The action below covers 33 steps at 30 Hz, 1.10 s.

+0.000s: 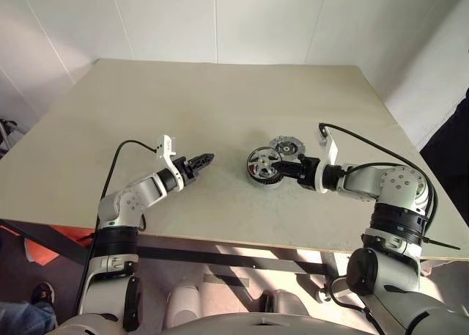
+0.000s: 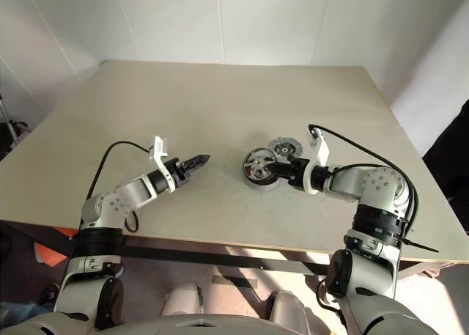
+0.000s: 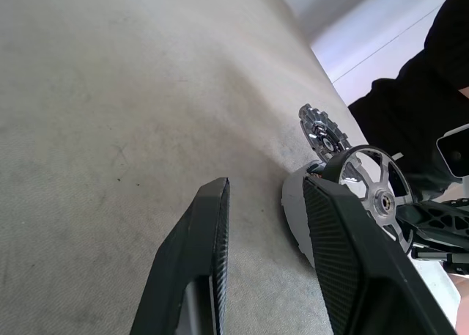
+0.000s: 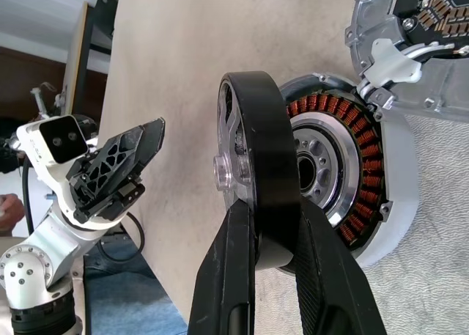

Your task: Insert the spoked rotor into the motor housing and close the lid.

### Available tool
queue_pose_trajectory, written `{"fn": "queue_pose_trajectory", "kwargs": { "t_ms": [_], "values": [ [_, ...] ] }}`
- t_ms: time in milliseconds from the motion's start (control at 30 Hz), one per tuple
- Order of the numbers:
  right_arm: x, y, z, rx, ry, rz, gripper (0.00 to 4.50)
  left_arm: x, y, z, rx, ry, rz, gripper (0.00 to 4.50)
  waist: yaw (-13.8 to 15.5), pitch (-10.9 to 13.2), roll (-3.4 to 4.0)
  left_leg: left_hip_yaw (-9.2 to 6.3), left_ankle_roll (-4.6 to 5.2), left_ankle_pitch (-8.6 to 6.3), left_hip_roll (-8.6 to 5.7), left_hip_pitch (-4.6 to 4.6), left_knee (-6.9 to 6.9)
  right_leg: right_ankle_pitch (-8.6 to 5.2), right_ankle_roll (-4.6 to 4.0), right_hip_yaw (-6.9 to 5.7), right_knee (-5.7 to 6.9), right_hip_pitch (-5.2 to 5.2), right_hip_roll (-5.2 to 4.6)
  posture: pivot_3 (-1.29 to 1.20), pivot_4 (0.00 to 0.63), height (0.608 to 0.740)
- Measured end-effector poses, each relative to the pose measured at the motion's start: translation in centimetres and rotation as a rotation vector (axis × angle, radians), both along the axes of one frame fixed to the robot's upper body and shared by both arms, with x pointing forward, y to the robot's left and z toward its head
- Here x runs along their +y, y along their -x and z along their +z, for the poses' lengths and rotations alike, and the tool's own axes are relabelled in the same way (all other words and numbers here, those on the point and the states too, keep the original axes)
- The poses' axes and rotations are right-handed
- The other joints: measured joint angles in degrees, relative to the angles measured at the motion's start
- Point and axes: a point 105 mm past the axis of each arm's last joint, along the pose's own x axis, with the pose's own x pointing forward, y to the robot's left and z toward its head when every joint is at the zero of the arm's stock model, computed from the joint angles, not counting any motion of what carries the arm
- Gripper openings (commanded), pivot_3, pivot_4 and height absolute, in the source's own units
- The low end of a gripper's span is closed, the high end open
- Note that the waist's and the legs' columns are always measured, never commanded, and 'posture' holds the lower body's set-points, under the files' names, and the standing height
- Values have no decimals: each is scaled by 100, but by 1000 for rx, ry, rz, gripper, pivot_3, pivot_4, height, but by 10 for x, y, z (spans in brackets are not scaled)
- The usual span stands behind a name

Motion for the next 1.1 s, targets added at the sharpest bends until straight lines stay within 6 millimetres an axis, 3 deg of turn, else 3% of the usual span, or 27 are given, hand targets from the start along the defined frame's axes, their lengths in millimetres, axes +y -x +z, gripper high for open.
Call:
{"fn": "queue_pose_trajectory", "kwargs": {
  "t_ms": [100, 333, 733, 1100],
  "values": [
    [0, 0, -1, 4, 4, -2, 1434, 0, 0, 0, 0, -1, 1, 1726, 0, 0, 0, 0, 0, 0, 0, 0, 0, 0, 0, 0, 0, 0, 0, 0, 0, 740],
    [2, -1, 3, -15, 7, 5, 3722, 0, 0, 0, 1, -3, 2, 1726, 1, -1, 1, 0, -1, 1, 0, 0, 0, 0, 0, 0, 1, 0, 0, 0, 0, 740],
    [1, -3, 21, -147, 117, 31, 3722, 0, 0, 0, 1, -3, 1, 1726, 7, -1, 2, -1, -2, 1, 0, -1, -2, 1, 1, 0, 0, 0, 0, 0, 0, 740],
    [-4, -8, 13, -201, 233, 10, 3722, -1, 0, 0, 2, -5, -2, 1726, 8, -1, 2, -1, -2, 1, 0, -2, -1, 1, 1, 0, 0, 0, 0, 0, 0, 740]
  ]
}}
